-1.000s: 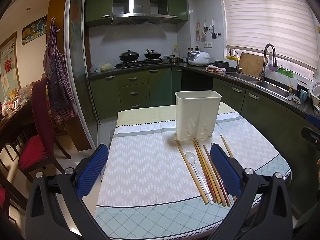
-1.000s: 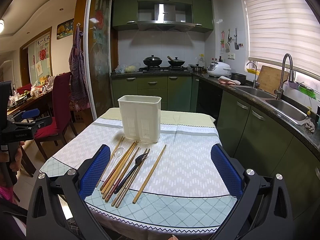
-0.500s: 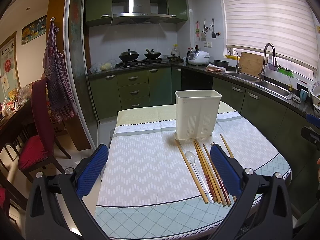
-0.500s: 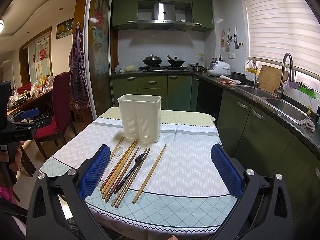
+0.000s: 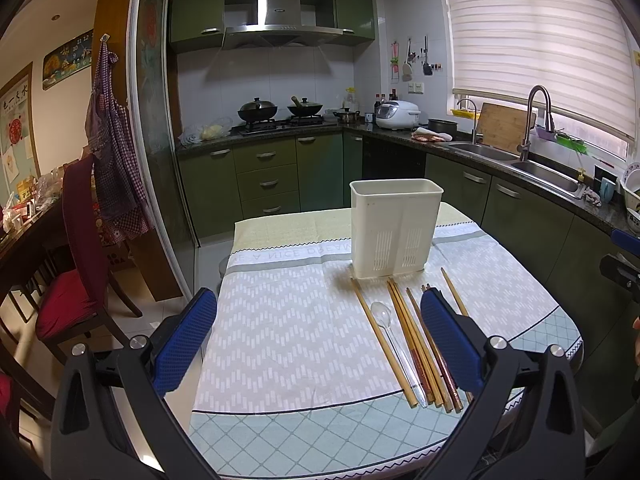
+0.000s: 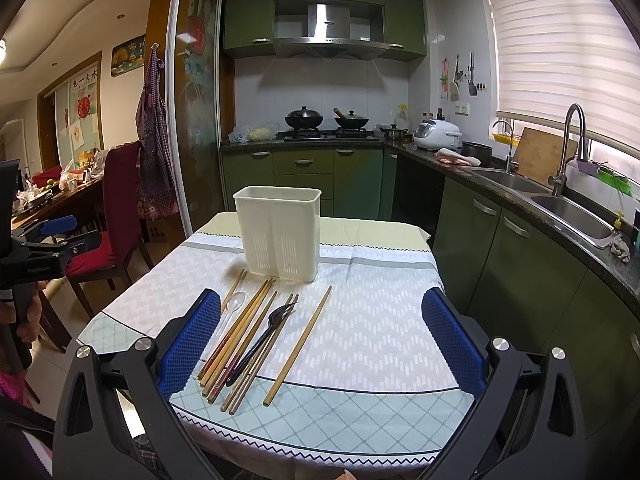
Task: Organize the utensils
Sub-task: 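Close the left gripper on the clear plastic spoon while the right tool moves toward the black fork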
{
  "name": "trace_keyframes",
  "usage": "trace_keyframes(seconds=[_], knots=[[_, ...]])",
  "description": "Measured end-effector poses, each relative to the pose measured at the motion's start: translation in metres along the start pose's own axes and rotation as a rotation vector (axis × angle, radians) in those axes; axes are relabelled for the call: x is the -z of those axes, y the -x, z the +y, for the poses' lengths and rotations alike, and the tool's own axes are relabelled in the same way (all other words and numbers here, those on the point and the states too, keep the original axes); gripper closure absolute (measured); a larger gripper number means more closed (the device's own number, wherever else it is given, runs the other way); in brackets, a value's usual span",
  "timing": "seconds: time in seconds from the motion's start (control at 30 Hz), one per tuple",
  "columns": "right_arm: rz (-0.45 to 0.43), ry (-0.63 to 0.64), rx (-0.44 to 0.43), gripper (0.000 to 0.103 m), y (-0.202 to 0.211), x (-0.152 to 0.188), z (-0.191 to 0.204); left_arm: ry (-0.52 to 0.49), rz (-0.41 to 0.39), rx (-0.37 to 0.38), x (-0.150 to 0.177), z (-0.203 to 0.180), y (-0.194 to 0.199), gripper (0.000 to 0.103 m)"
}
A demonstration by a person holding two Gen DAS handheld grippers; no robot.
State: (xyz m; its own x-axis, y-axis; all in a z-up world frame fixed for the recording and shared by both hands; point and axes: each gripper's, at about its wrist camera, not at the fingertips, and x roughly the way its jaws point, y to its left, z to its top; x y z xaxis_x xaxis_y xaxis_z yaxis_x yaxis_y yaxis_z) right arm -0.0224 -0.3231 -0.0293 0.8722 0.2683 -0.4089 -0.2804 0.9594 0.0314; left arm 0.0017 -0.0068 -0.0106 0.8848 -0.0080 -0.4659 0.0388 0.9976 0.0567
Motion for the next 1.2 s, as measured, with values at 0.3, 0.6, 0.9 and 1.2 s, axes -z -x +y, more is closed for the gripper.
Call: trace_keyframes(seconds=[0.3,0.6,0.9,1.2], knots=[[0.031,0.004,0.002,0.004,-0.013,0.002,0.000,0.004,0.023,0.010,0.004,-0.001,-0.007,0.006],[0.232,-0.025,-0.037,0.004,-0.080,0.000,-0.010,-0.004,0.217,-0.007,0.008,-0.010,-0.075,0.006],[0.360,-0.174,-0.078,0.004,-0.140,-0.003,-0.035,0.059,0.504,0.131,0.015,-0.032,-0.167,0.024],[0.380,-0.185,-0.073,0.004,-0.152,-0.003,-0.037,0.064,0.664,0.188,0.016,-0.067,-0.213,0.054]])
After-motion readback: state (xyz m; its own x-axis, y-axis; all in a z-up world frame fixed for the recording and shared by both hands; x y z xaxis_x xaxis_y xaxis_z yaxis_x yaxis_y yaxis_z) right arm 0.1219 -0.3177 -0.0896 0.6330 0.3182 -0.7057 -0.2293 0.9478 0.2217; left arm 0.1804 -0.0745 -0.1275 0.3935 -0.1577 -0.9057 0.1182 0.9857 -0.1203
